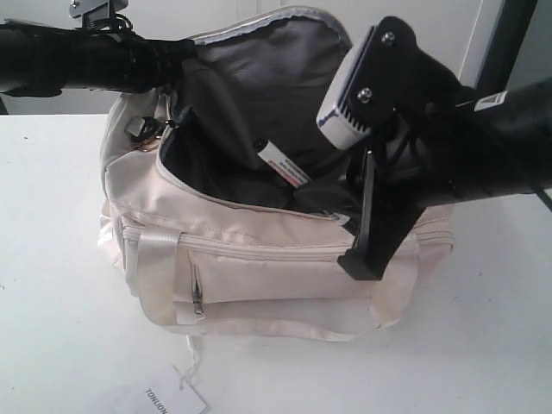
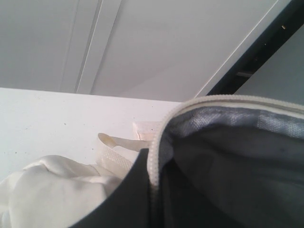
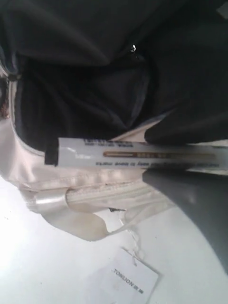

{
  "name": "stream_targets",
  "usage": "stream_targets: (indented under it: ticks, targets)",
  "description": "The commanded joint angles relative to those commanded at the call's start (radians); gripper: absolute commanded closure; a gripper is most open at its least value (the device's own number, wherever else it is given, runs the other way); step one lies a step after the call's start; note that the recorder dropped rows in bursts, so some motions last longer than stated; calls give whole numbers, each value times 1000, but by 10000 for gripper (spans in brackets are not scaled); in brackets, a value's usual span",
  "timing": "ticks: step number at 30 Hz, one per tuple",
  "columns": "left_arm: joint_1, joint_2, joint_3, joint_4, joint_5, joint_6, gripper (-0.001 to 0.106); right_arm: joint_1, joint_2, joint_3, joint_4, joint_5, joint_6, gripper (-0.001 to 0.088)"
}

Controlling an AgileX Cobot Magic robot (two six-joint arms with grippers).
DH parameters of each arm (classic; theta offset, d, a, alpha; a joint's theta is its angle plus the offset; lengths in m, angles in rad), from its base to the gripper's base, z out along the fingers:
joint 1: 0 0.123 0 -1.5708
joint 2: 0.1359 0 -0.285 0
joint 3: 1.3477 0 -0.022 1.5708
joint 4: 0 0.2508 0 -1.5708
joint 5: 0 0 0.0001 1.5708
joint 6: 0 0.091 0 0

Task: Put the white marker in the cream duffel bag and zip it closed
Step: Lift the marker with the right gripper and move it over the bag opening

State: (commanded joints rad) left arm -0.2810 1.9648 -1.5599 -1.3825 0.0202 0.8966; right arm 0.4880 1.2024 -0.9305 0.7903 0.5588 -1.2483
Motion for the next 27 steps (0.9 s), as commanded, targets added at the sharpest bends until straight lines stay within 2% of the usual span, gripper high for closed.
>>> stream_targets:
  ticks: [2,11,17,25,27]
  targets:
    - [0,0,0,0,0,0,1053,0,11,-23,3,0,5,868]
    - [0,0,0,0,0,0,1053,0,91,-149,0,2,212,868]
    - [0,0,0,0,0,0,1053,0,171,-252,-31,50,268,868]
    - [0,0,0,0,0,0,1053,0,291,-381,-291,132,502,868]
    - [0,0,0,0,0,0,1053,0,333,-417,-422,149,561,868]
